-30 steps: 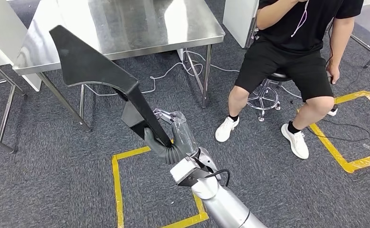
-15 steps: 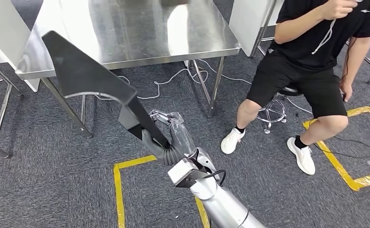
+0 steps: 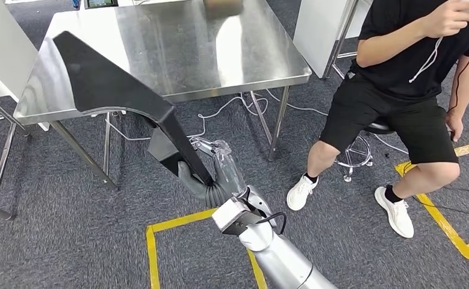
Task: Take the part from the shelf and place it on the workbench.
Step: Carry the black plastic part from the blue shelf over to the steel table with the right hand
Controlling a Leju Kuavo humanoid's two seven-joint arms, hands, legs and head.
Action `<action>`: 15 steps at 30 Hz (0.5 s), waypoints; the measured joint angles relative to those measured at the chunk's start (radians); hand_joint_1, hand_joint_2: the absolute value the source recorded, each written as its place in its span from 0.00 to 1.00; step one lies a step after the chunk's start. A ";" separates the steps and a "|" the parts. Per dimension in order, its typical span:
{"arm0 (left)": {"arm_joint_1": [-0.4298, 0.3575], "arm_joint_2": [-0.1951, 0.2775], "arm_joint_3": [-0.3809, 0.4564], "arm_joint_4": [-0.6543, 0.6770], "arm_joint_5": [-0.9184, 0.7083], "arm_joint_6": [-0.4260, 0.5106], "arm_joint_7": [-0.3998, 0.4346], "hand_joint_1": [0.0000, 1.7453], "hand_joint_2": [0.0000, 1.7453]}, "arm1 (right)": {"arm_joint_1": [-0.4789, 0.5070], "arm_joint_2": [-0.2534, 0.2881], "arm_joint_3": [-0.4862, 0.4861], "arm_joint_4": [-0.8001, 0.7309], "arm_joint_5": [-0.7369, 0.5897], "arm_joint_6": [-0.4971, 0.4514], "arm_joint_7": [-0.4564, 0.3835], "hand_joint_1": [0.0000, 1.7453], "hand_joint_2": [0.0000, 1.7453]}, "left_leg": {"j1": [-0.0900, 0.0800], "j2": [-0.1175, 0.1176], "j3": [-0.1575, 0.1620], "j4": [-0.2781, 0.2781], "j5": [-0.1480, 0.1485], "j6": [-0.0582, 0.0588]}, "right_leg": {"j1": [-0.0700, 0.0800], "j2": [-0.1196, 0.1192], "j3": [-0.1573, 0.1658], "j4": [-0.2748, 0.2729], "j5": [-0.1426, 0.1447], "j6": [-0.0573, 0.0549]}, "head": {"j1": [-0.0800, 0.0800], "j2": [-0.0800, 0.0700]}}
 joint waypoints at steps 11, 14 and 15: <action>0.003 -0.001 0.008 0.000 0.009 -0.002 -0.011 0.00 1.00 | -0.006 0.001 0.005 -0.003 0.002 0.009 0.003 1.00 1.00 | 0.002 0.007 0.104 -0.238 0.189 0.046 | -0.004 -0.004 0.002 0.164 -0.080 0.072 | 0.007 0.000; 0.005 -0.001 0.009 0.000 0.009 -0.004 -0.014 0.00 1.00 | -0.001 -0.006 0.005 -0.003 0.002 0.009 0.004 1.00 1.00 | -0.004 0.000 0.136 -0.239 0.157 0.057 | -0.001 -0.006 -0.142 0.307 -0.156 0.054 | 0.009 0.000; 0.006 -0.002 0.009 0.000 0.009 -0.004 -0.014 0.00 1.00 | 0.000 -0.008 0.005 -0.003 0.002 0.009 0.004 1.00 1.00 | -0.007 -0.003 0.149 -0.239 0.145 0.057 | 0.000 -0.006 -0.162 0.295 -0.163 0.056 | 0.009 0.000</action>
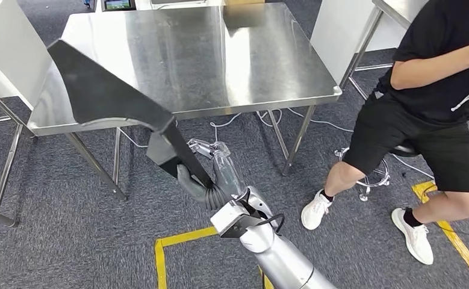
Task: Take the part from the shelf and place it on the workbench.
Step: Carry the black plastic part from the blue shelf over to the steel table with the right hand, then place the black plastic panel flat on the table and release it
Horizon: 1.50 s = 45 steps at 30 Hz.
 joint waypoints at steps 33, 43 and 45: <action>-0.011 0.007 0.014 0.000 0.004 0.001 -0.003 0.00 1.00 | -0.053 0.001 0.021 0.050 -0.022 -0.009 0.009 1.00 1.00 | -0.029 -0.006 0.062 -0.005 -0.055 0.023 | 0.031 0.000 -0.051 -0.111 0.119 -0.005 | -0.009 0.000; -0.013 0.000 0.014 0.001 -0.012 -0.001 -0.001 0.00 1.00 | -0.065 0.009 0.024 0.046 0.064 -0.046 0.041 1.00 1.00 | -0.018 -0.005 0.012 0.206 -0.123 -0.024 | 0.023 0.005 0.092 -0.294 0.238 -0.084 | -0.013 0.000; -0.011 0.002 0.014 0.001 -0.015 -0.001 0.002 0.00 1.00 | -0.072 0.009 0.024 0.046 0.099 -0.064 0.057 1.00 1.00 | -0.002 -0.001 -0.064 0.250 -0.197 -0.044 | 0.018 0.010 0.112 -0.294 0.215 -0.076 | -0.013 0.000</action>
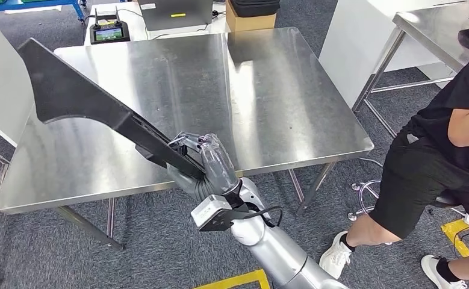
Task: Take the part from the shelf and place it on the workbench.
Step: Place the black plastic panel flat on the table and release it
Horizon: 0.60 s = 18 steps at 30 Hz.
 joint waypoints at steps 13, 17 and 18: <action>-0.006 0.005 -0.001 0.004 -0.025 -0.004 0.010 0.00 1.00 | -0.105 -0.006 0.013 -0.010 0.126 -0.043 0.122 1.00 1.00 | 0.023 0.015 0.025 -0.256 0.224 0.033 | -0.009 -0.005 -0.081 0.251 -0.087 0.081 | 0.012 0.000; -0.013 0.004 -0.003 0.004 -0.037 -0.003 0.012 0.00 1.00 | -0.117 -0.012 0.021 0.004 0.193 -0.062 0.175 1.00 1.00 | 0.023 0.005 0.074 -0.257 0.187 0.034 | -0.013 -0.008 -0.180 0.287 -0.152 0.087 | 0.012 0.000; -0.015 0.003 -0.004 0.004 -0.038 -0.001 0.012 0.00 1.00 | -0.121 -0.012 0.023 0.009 0.214 -0.067 0.186 1.00 1.00 | 0.024 0.003 0.088 -0.257 0.176 0.030 | -0.015 -0.011 -0.170 0.224 -0.117 0.099 | 0.013 0.000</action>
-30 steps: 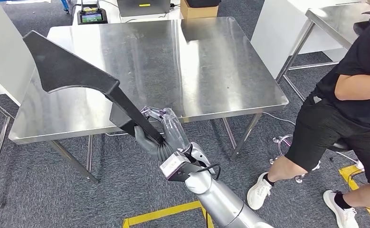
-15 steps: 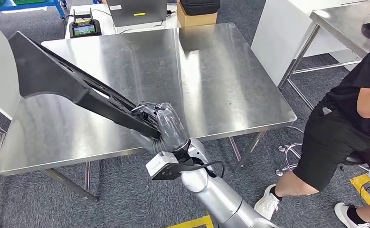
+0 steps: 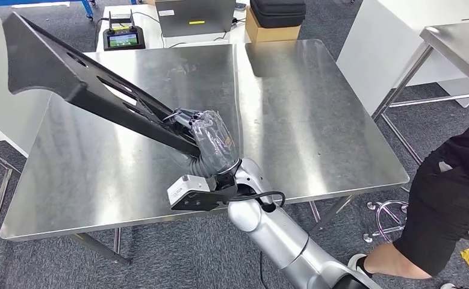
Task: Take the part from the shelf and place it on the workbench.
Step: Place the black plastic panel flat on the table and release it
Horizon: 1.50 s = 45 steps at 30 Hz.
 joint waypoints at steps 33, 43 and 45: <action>-0.054 -0.003 -0.015 -0.003 -0.042 0.026 0.041 0.00 1.00 | -0.233 0.123 0.115 0.526 0.516 0.095 0.256 1.00 1.00 | -0.031 0.000 -0.069 0.017 0.035 -0.011 | 0.024 0.007 0.109 -0.206 0.145 -0.056 | -0.001 0.000; -0.070 -0.005 -0.022 -0.003 -0.062 0.023 0.057 0.00 1.00 | -0.361 0.150 0.128 0.928 0.643 0.145 0.369 1.00 1.00 | -0.028 -0.001 -0.068 0.017 0.035 -0.010 | 0.021 0.005 0.107 -0.207 0.145 -0.056 | -0.001 0.000; -0.070 -0.004 -0.021 -0.003 -0.060 0.023 0.054 0.00 1.00 | -0.370 0.148 0.128 0.964 0.660 0.147 0.388 1.00 1.00 | -0.027 0.000 -0.068 0.017 0.035 -0.010 | 0.021 0.005 0.107 -0.206 0.145 -0.056 | -0.001 0.000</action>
